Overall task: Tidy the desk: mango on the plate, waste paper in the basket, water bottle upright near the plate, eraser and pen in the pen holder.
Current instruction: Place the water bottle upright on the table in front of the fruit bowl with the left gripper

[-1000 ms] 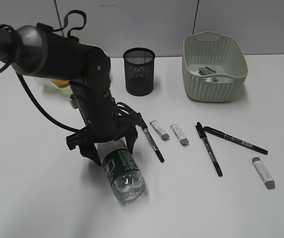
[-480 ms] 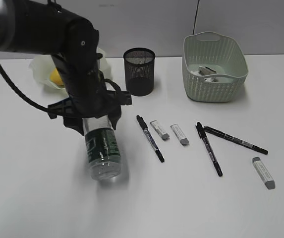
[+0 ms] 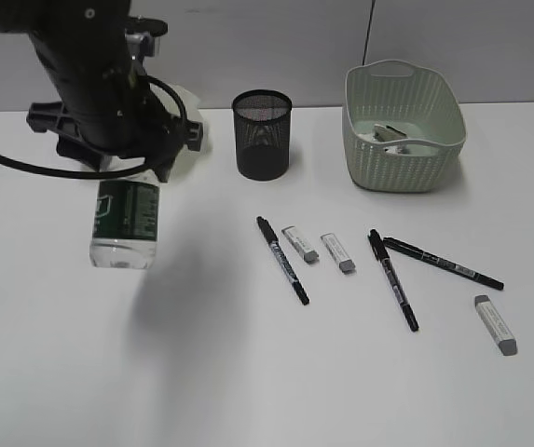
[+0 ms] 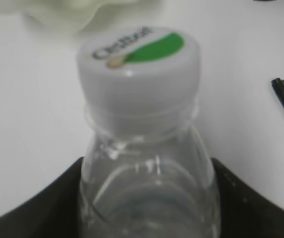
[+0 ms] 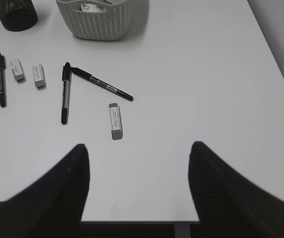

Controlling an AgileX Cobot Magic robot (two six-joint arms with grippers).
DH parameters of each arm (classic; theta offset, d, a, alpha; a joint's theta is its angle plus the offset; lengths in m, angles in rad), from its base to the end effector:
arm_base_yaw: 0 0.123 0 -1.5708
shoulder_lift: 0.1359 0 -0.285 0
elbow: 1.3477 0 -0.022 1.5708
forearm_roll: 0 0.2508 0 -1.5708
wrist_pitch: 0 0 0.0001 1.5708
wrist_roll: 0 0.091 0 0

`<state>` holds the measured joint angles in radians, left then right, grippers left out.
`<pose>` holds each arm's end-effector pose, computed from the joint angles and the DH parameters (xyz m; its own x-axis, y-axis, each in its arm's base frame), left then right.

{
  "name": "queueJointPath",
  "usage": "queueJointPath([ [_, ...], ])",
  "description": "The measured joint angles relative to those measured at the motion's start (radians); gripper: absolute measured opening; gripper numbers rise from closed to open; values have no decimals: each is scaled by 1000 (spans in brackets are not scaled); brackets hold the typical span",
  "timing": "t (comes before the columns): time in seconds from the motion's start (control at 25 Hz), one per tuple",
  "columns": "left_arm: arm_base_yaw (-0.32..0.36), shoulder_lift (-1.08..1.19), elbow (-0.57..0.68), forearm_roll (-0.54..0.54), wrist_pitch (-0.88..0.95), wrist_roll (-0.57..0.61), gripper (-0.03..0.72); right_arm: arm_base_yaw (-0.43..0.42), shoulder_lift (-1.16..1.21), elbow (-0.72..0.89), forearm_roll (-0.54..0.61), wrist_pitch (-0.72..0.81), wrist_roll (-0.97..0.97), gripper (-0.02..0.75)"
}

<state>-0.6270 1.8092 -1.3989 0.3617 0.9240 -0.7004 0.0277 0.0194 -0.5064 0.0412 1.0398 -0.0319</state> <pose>0.3223 -0.2017 0.2477 -0.8960 0.1061 -0.4312 0.0814 0.9938 0.0754 -0.0018 0.0032 0.2809 -0.4478 -0.0234 -0.8938 -0.0643 0.9979 0.0061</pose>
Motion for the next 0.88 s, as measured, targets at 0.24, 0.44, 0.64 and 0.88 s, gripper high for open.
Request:
queueJointPath([
  [0.24, 120, -95, 0, -85, -148, 175, 500, 0, 0, 0, 0, 0, 0, 495],
  [0.44, 246, -195, 93, -157, -246, 304, 500, 0, 0, 0, 0, 0, 0, 495],
  [0.64, 356, -354, 352, -262, -538, 371, 500, 0, 0, 0, 0, 0, 0, 493],
  [0.88, 424, -436, 579, -248, -854, 383, 500, 0, 0, 0, 0, 0, 0, 491],
])
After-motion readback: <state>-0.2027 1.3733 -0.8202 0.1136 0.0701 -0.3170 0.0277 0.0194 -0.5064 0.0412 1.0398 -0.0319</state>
